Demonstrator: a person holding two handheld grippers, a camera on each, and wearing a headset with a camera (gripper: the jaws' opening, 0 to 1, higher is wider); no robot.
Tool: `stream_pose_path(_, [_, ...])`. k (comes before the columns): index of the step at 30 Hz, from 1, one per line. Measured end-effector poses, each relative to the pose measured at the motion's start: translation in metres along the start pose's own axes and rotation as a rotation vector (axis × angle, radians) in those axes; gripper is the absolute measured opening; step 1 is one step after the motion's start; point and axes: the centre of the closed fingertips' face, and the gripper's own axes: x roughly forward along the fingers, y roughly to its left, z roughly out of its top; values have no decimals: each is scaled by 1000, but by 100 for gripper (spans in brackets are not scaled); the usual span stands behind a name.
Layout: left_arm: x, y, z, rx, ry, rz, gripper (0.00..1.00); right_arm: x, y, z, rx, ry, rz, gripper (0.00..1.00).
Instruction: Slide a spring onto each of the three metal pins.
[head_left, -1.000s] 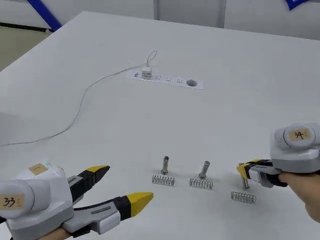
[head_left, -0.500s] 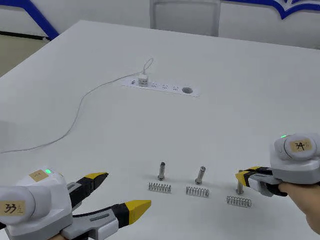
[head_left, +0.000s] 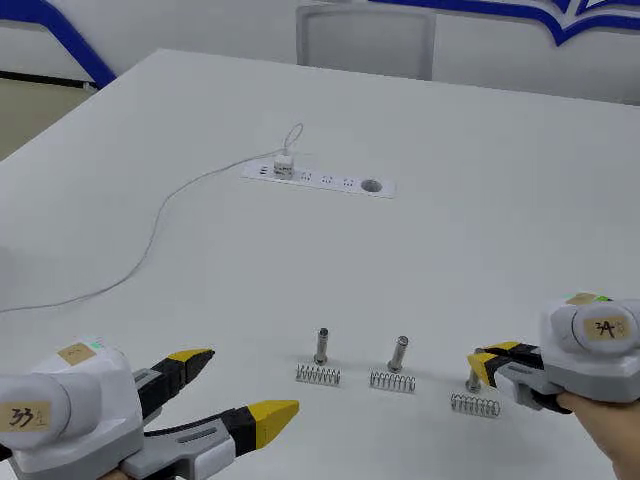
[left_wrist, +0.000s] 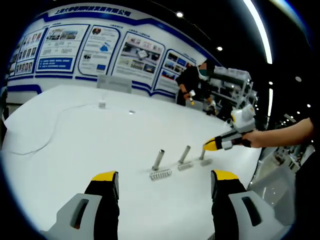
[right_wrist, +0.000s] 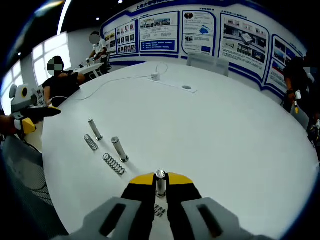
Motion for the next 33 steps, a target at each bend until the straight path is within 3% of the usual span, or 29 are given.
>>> stream_pose_path(25, [1,-2,-2,12,10,-13,77,-9,1,3,7,-17,5,12])
stream_pose_path(33, [1,-2,-2,10,10,-11,77,-25,-4,3,-52,-29,19,15])
